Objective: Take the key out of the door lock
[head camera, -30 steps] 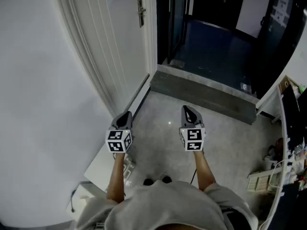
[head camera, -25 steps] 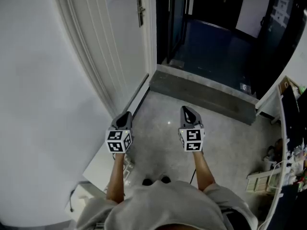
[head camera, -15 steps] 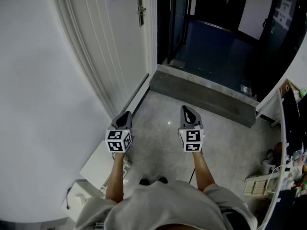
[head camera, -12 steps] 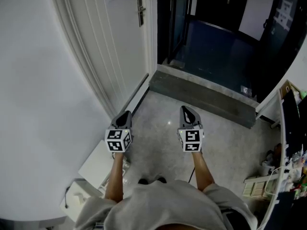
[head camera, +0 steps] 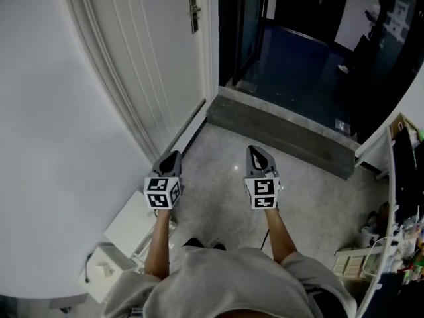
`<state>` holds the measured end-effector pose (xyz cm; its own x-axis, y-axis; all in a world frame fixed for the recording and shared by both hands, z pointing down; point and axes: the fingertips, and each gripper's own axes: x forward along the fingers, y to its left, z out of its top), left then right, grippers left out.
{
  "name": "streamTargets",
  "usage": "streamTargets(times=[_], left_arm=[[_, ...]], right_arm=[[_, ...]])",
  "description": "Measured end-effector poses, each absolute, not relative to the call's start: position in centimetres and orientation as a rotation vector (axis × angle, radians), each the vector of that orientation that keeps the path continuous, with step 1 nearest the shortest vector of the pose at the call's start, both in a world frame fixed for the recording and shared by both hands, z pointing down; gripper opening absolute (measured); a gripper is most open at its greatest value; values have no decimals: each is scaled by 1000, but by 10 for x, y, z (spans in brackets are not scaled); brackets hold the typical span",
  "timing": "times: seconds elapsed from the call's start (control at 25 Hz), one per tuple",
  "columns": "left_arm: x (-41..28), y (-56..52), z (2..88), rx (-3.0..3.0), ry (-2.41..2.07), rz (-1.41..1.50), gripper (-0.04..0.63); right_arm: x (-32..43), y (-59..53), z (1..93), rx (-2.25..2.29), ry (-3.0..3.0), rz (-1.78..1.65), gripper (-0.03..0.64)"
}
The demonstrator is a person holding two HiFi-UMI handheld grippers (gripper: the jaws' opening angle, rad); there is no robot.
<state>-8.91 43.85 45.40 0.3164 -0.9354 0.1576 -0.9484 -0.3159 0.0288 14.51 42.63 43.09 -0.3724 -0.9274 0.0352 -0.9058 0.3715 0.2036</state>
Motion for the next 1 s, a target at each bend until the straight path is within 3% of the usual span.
streamTargets(times=[0.6, 1.0], left_arm=[[-96, 375, 472, 2448, -1750, 183, 18], [-117, 252, 473, 2484, -1694, 155, 18]], right_arm=[[131, 363, 447, 1647, -2478, -225, 23], [106, 253, 446, 1685, -2434, -236, 23]])
